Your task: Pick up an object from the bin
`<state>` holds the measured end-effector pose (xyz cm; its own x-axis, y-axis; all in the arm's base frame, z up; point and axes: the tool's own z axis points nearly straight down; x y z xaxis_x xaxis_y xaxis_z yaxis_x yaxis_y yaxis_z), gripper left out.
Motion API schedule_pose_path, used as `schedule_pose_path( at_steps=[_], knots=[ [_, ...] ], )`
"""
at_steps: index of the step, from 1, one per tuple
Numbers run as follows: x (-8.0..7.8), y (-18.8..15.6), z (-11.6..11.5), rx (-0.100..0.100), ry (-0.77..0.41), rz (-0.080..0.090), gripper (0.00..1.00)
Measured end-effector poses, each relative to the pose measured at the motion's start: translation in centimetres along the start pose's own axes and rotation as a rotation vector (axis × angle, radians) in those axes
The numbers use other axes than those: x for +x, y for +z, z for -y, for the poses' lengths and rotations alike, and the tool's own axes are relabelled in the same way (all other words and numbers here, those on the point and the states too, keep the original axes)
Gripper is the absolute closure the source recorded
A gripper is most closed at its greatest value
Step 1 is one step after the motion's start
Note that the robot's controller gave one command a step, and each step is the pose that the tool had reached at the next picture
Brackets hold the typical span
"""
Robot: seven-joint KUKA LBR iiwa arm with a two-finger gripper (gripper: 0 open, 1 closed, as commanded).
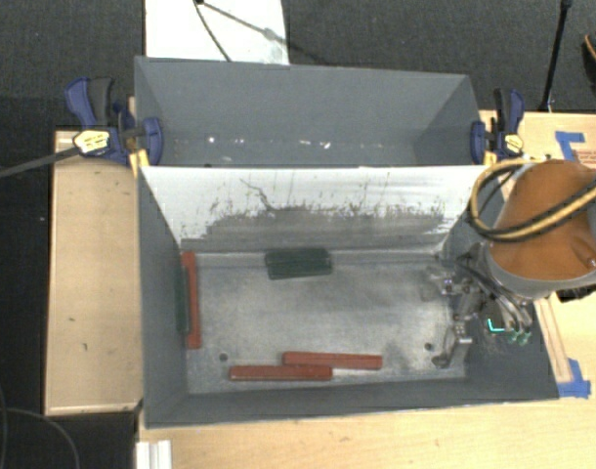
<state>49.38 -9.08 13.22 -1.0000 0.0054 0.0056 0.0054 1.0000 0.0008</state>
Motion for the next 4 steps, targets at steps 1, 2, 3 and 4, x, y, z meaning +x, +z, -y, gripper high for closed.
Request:
schedule_pose_path(
  at_steps=[1, 2, 3, 4],
  knots=[
    [-0.3, 6.3, -8.2, -0.003, -0.153, 0.002, 0.00],
    [-0.4, 6.0, -7.8, 0.001, -0.151, 0.007, 1.00],
    [-2.2, -8.2, -4.6, 0.003, -0.135, 0.017, 1.00],
    [-6.6, -6.2, -3.5, 0.001, 0.080, 0.011, 1.00]
  ],
)
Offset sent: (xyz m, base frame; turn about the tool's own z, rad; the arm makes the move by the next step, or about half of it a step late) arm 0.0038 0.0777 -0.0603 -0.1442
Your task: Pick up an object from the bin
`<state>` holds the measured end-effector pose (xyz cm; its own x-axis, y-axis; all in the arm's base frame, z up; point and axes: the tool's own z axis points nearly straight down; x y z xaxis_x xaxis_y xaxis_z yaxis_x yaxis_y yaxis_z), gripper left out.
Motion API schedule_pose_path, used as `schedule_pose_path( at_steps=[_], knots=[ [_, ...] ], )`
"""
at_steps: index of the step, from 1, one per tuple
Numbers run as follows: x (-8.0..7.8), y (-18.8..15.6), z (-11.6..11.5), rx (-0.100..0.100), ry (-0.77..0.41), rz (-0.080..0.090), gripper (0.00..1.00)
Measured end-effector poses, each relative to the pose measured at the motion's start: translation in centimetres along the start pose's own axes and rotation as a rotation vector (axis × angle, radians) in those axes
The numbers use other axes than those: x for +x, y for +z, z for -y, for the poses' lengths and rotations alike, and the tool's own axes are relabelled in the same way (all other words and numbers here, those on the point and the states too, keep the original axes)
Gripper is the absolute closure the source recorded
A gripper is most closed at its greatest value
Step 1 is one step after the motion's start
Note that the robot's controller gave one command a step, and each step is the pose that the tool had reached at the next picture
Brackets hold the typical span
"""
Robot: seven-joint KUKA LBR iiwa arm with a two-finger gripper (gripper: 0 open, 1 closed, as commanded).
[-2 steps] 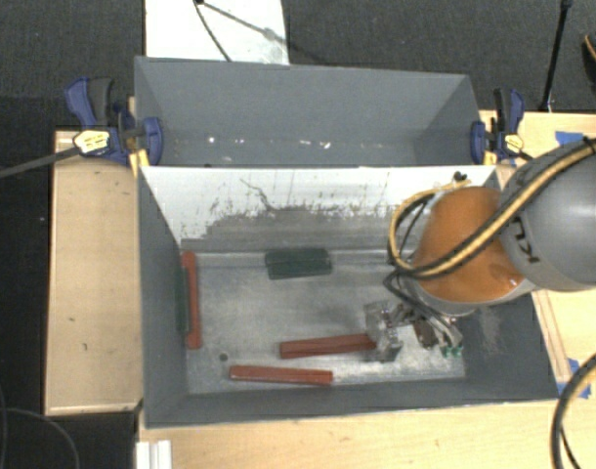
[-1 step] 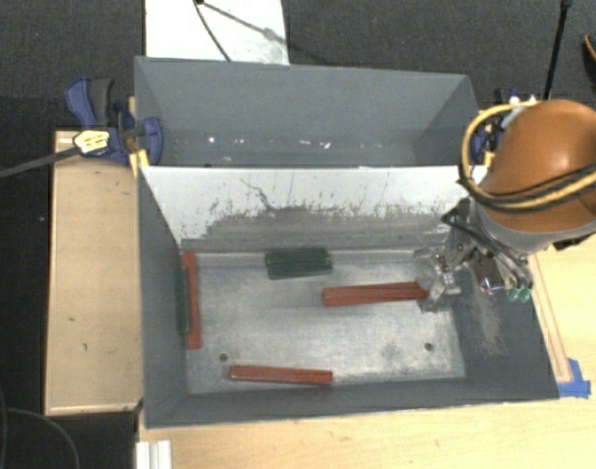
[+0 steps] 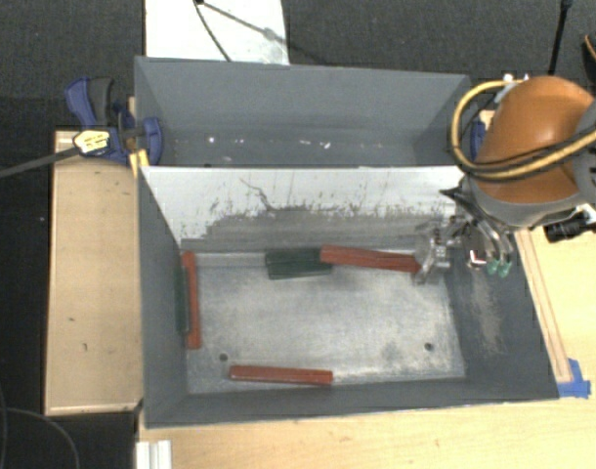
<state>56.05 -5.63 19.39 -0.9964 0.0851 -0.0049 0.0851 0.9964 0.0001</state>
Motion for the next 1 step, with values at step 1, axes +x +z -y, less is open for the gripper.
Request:
schedule_pose_path(
  at_steps=[1],
  knots=[
    [-1.15, -9.47, -1.95, -0.001, -0.043, 0.008, 1.00]
  ],
)
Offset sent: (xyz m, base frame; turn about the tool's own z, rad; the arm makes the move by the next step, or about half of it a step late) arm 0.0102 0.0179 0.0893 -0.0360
